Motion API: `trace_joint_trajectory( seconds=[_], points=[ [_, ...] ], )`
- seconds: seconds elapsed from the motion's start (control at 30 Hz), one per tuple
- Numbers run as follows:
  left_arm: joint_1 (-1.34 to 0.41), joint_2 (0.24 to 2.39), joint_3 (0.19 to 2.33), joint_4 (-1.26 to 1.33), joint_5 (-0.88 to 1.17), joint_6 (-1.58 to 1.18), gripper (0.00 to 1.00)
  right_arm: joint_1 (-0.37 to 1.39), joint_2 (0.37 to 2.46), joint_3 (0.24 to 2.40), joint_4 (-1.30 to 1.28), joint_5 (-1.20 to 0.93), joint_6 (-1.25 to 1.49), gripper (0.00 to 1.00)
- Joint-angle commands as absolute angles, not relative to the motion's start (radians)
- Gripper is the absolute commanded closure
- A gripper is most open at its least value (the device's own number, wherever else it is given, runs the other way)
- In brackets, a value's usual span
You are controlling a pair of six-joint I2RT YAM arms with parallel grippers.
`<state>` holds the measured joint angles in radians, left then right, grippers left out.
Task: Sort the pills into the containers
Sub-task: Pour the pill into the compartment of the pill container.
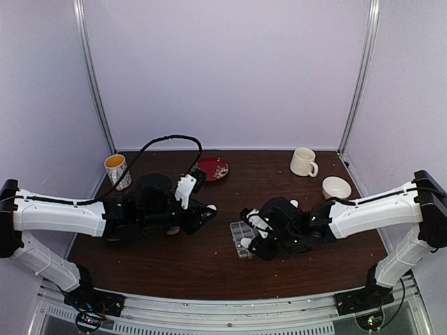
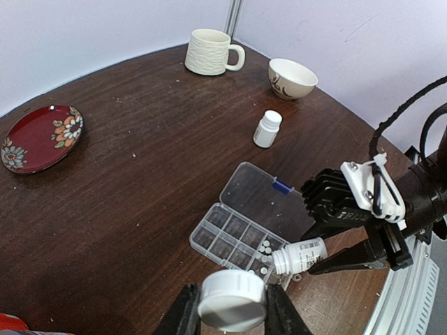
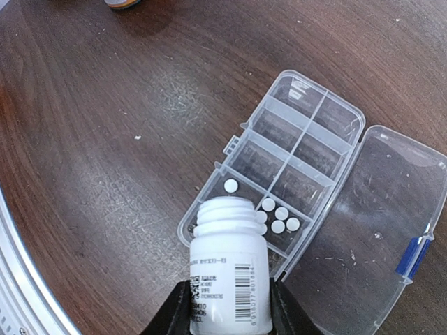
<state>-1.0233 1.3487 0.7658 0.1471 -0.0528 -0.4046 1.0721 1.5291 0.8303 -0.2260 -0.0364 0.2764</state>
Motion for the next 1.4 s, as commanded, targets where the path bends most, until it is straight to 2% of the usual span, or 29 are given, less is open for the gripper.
trace_joint_trajectory(
  seconds=[0.0, 0.07, 0.17, 0.3, 0.37, 0.5, 0.6, 1.07, 1.17, 1.3, 1.37],
  points=[
    [-1.031, 1.338, 0.780, 0.151, -0.069, -0.390, 1.00, 1.074, 1.545, 0.858, -0.244, -0.033, 0.276, 1.00],
    [-1.030, 1.338, 0.781, 0.151, -0.068, -0.390, 1.00, 1.072, 1.519, 0.817, -0.183, -0.028, 0.287, 1.00],
    [-1.030, 1.336, 0.780, 0.150, -0.068, -0.390, 1.00, 1.072, 1.557, 0.875, -0.283, -0.005, 0.271, 1.00],
    [-1.030, 1.341, 0.782, 0.150, -0.068, -0.388, 1.00, 1.072, 1.530, 0.834, -0.211, -0.018, 0.287, 1.00],
    [-1.031, 1.339, 0.782, 0.150, -0.067, -0.390, 1.00, 1.072, 1.565, 0.889, -0.300, -0.005, 0.275, 1.00],
    [-1.031, 1.339, 0.781, 0.151, -0.068, -0.389, 1.00, 1.071, 1.530, 0.835, -0.216, -0.010, 0.293, 1.00],
    [-1.030, 1.338, 0.781, 0.151, -0.069, -0.391, 1.00, 1.071, 1.565, 0.891, -0.303, 0.007, 0.276, 1.00],
    [-1.031, 1.339, 0.779, 0.153, -0.069, -0.392, 1.00, 1.065, 1.499, 0.804, -0.177, -0.029, 0.297, 1.00],
    [-1.031, 1.339, 0.778, 0.153, -0.069, -0.394, 1.00, 1.066, 1.549, 0.863, -0.277, -0.011, 0.273, 1.00],
    [-1.031, 1.339, 0.778, 0.153, -0.069, -0.394, 1.00, 1.067, 1.495, 0.794, -0.160, -0.021, 0.295, 1.00],
    [-1.030, 1.339, 0.779, 0.151, -0.071, -0.396, 1.00, 1.065, 1.526, 0.851, -0.262, -0.005, 0.282, 1.00]
  ],
)
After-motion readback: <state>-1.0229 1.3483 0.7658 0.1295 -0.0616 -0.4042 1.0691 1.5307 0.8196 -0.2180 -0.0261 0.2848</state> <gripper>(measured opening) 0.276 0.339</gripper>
